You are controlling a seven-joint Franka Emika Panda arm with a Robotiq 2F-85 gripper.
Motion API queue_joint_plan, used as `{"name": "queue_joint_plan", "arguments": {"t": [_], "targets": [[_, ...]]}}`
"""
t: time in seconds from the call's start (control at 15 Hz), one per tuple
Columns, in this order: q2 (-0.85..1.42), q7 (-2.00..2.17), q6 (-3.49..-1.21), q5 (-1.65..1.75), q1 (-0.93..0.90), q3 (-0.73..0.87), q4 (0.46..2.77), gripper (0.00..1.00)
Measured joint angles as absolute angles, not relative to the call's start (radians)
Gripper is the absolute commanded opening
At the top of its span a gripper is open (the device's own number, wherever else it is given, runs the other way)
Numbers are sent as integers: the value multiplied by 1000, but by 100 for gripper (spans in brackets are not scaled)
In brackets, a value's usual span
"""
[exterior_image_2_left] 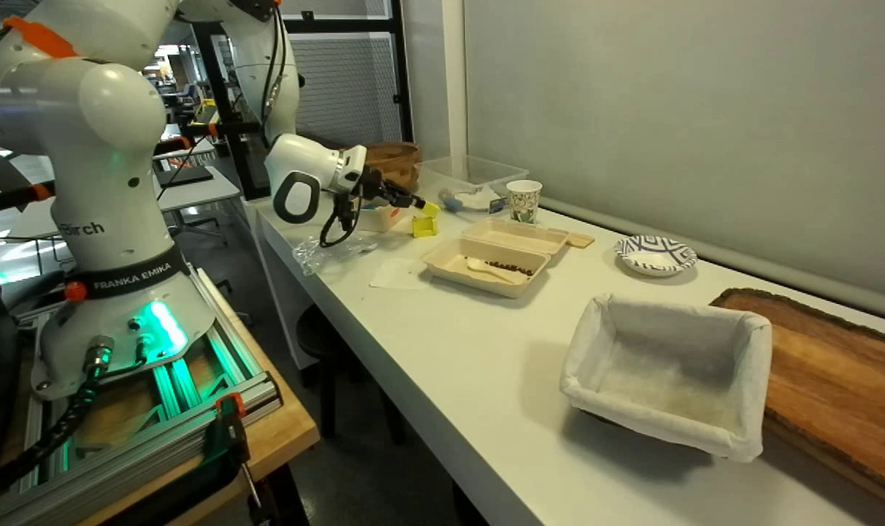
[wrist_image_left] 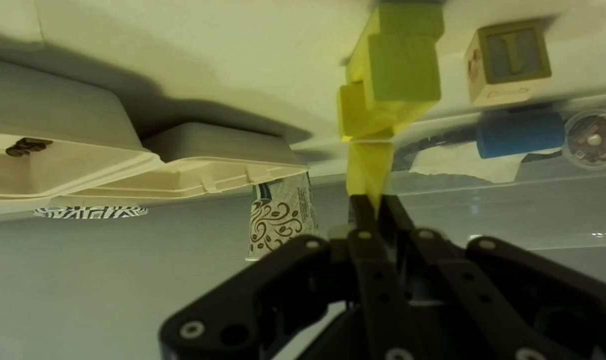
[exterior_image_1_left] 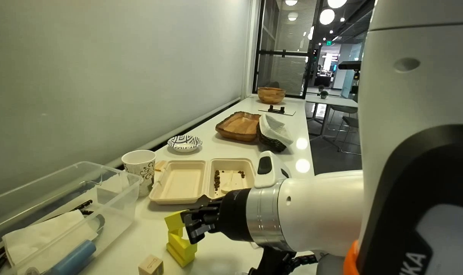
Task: Pile up the yellow blocks on the let
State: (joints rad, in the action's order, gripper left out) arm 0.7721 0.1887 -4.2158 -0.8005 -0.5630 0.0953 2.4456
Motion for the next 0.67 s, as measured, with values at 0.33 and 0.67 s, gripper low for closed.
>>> {"name": "queue_joint_plan", "arguments": {"t": [0.33, 0.67], "targets": [[782, 189, -4216, -808, -586, 107, 2445, 65], [786, 189, -4216, -812, -590, 107, 2445, 100]]}}
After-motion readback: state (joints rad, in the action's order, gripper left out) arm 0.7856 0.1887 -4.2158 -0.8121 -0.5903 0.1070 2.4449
